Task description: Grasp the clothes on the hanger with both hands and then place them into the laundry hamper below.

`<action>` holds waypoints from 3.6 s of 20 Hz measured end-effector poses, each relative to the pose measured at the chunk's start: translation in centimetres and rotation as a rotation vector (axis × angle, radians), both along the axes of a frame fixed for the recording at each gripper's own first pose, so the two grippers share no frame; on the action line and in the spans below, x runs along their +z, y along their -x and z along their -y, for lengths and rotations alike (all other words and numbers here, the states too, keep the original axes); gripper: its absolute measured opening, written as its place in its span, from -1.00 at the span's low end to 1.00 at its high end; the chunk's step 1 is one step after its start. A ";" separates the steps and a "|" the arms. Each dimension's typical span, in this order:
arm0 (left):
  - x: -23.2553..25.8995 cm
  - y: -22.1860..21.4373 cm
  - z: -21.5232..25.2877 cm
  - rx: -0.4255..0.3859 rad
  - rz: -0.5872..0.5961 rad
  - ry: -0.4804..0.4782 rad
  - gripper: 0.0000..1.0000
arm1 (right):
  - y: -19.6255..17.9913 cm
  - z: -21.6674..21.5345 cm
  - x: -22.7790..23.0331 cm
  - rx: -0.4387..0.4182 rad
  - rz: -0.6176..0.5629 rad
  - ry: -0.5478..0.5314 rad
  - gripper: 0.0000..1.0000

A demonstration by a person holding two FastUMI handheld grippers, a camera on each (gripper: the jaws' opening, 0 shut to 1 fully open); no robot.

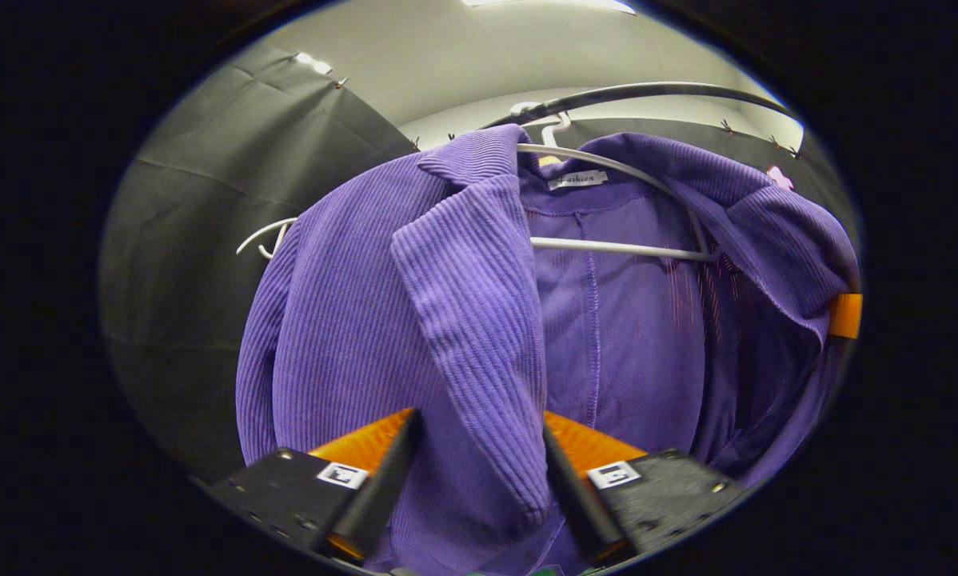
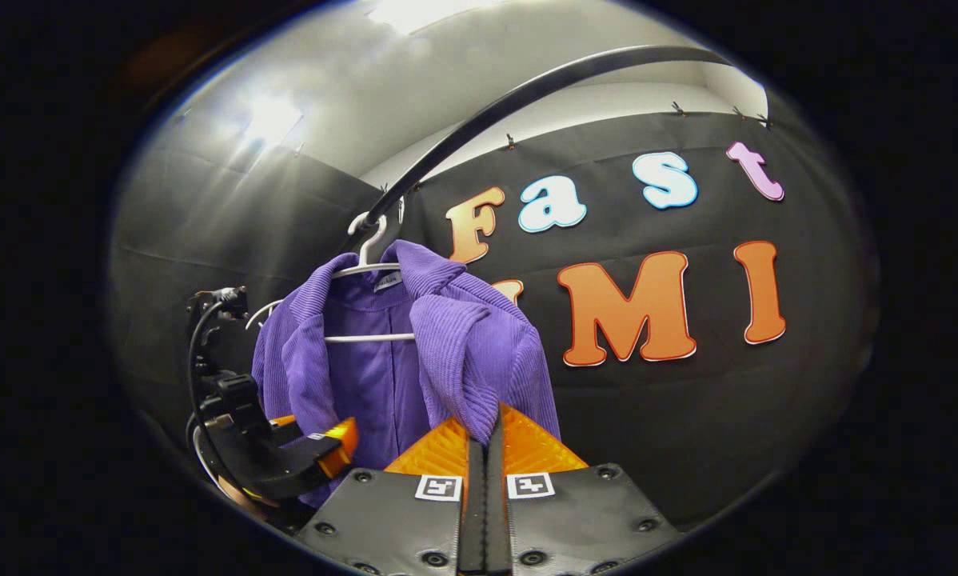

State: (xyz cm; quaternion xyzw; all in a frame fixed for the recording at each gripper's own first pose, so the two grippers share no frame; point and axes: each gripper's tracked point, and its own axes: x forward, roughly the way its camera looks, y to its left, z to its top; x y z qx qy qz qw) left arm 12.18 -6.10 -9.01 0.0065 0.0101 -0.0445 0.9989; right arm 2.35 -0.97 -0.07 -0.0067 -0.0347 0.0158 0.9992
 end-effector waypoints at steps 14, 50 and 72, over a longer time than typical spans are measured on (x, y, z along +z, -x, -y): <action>19.2 3.1 -15.1 0.243 0.266 -0.015 -0.92 | 0.7 5.9 5.7 -0.330 0.185 0.148 -0.86; -13.3 -6.9 -14.4 0.140 -0.461 0.010 -0.92 | -4.1 13.0 8.6 -0.515 0.231 0.271 -0.85; -6.3 6.7 -8.5 -0.039 -0.329 0.059 -0.91 | -4.7 4.3 -4.5 -0.119 -0.037 0.208 -0.85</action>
